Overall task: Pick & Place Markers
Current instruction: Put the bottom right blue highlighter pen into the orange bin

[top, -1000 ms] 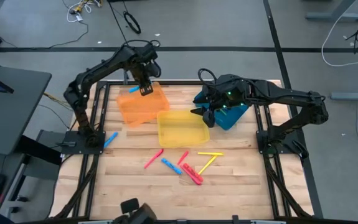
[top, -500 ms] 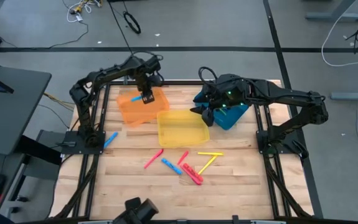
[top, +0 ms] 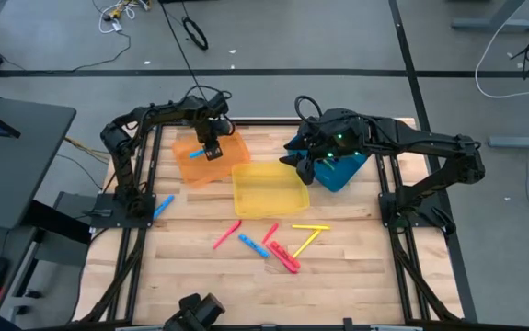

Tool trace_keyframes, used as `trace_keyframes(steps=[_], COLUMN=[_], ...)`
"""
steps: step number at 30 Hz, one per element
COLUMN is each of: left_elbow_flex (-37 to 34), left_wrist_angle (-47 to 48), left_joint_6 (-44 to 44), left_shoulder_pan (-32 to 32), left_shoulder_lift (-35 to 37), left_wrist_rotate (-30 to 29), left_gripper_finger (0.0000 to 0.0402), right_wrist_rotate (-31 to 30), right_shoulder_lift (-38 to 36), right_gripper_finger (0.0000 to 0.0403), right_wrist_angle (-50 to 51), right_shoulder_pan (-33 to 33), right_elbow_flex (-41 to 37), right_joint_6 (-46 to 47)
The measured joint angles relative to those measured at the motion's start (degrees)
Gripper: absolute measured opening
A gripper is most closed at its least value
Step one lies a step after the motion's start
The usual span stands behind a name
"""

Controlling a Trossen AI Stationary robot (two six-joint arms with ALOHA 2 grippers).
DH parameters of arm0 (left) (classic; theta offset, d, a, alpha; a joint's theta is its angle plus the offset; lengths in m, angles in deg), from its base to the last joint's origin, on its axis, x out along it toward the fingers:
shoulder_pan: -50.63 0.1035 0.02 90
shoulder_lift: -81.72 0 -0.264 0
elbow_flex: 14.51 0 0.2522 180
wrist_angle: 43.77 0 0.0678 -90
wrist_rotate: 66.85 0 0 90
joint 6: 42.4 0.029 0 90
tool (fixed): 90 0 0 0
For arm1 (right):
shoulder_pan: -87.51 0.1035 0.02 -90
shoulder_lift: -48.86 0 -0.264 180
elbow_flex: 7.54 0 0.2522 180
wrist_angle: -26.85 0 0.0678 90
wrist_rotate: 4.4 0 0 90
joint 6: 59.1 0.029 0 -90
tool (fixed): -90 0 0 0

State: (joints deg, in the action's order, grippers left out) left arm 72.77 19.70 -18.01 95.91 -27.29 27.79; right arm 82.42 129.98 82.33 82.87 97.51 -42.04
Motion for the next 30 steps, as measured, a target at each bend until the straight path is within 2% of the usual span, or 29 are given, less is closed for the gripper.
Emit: trace_keyframes(steps=[14, 25, 30], left_elbow_flex=[-4.5, -4.7, -3.4], left_wrist_angle=[-4.9, -5.4, -1.4], left_joint_6=[-2.8, -3.7, -3.8], left_shoulder_pan=[-0.1, -0.1, -0.1], left_shoulder_lift=[-0.1, -0.1, -0.1], left_wrist_rotate=[-0.6, -0.3, -2.0], left_gripper_finger=[0.009, 0.0136, 0.0165], right_wrist_rotate=[0.0, 0.0, 0.0], right_shoulder_lift=[0.0, 0.0, 0.0], right_gripper_finger=[0.0216, 0.0216, 0.0216], right_wrist_angle=[-0.1, -0.1, -0.1], right_shoulder_pan=[0.0, 0.0, 0.0], right_elbow_flex=[0.0, 0.0, 0.0], right_joint_6=[0.0, 0.0, 0.0])
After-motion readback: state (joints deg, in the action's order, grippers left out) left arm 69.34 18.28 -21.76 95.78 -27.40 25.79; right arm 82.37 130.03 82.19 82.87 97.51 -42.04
